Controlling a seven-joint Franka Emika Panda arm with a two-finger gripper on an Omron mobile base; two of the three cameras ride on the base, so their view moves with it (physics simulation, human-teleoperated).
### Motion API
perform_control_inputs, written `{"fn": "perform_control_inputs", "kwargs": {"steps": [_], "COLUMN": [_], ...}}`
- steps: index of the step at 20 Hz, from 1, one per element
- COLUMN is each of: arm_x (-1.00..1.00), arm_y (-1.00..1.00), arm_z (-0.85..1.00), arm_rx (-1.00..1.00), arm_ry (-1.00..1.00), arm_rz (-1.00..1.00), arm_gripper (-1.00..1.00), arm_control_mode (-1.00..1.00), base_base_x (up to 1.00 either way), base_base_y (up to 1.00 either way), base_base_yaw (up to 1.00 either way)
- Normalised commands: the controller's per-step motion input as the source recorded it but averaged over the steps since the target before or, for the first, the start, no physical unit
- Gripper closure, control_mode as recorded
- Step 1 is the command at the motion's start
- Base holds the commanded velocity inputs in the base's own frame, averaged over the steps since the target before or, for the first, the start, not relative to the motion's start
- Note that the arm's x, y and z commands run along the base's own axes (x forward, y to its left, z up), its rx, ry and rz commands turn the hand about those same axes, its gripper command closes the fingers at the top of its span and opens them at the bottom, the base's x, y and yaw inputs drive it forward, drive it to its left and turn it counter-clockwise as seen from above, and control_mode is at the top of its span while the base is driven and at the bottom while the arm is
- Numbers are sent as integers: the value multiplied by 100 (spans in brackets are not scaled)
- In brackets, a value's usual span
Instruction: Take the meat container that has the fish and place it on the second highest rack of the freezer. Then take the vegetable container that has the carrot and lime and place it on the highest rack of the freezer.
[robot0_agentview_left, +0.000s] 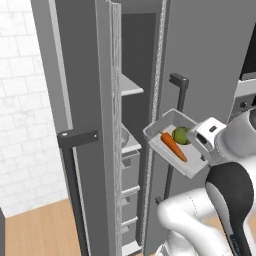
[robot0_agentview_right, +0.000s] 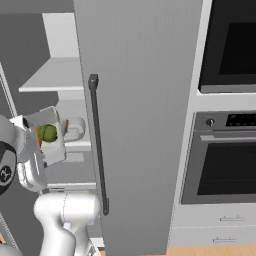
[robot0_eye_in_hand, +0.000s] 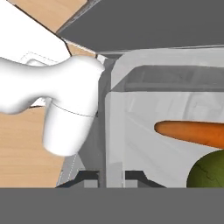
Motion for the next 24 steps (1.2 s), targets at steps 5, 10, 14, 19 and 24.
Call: {"fn": "perform_control_inputs", "kwargs": {"steps": [5,10,14,19,24], "arm_x": [49,51,46,57,61], "arm_y": [9,0,9,20,22], "arm_z": [63,73,50,15,0], "arm_rx": [0,0,0,10,21], "arm_ry": [-9,-1,-19,-9,2], "arm_rz": [4,22,6,0,3], "arm_gripper": [100,100,100,100,100], "arm_control_mode": [-100,-100,-100,-100,-100], "base_base_x": [0,0,0,0,0], "base_base_y": [0,0,0,0,0], "base_base_yaw": [0,0,0,0,0]}}
